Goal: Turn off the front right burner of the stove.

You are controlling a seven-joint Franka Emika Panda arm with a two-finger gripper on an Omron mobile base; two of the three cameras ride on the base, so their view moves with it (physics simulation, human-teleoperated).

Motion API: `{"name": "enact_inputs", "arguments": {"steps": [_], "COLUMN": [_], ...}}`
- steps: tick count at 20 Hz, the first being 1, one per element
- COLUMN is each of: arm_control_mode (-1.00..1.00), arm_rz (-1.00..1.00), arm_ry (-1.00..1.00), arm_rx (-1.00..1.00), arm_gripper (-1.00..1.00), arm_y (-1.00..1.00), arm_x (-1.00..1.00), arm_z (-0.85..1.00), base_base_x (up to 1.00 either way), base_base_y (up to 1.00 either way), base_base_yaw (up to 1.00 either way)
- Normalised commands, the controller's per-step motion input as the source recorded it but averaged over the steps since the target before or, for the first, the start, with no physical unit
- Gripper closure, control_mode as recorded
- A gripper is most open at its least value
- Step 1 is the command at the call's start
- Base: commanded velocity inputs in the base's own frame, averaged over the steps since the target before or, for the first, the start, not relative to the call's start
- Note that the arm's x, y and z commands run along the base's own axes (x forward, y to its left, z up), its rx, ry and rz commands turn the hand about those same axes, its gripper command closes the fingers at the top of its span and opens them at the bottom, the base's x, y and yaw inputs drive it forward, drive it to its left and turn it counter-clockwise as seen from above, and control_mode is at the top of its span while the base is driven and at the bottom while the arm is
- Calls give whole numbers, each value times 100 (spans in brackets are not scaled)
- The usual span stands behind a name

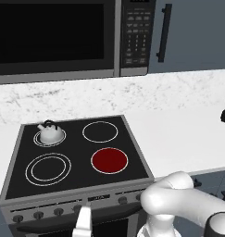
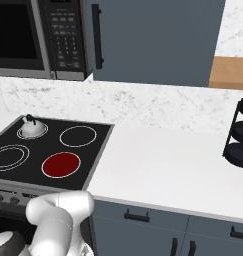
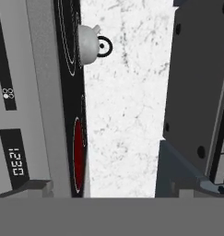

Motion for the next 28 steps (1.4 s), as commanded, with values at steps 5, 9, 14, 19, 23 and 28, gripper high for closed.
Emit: {"name": "enact_inputs", "arguments": {"steps": [5, 9, 14, 19, 23, 28], "arm_control_mode": [-100, -100, -100, -100, -100, -100], "arm_rz": [0, 0, 0, 0, 0, 0], "arm_ry": [0, 1, 0, 0, 0, 0], "arm_rx": [0, 0, 0, 0, 0, 0], "arm_gripper": [-100, -100, -100, -100, -100, -100], "arm_y": [-7, 0, 0, 0, 3, 23], "arm_x": [4, 0, 11, 19, 13, 17], "arm_z": [-27, -39, -8, -12, -23, -24], "base_base_x": [0, 0, 0, 0, 0, 0], "base_base_y": [0, 0, 0, 0, 0, 0], "base_base_yaw": [0, 0, 0, 0, 0, 0]}}
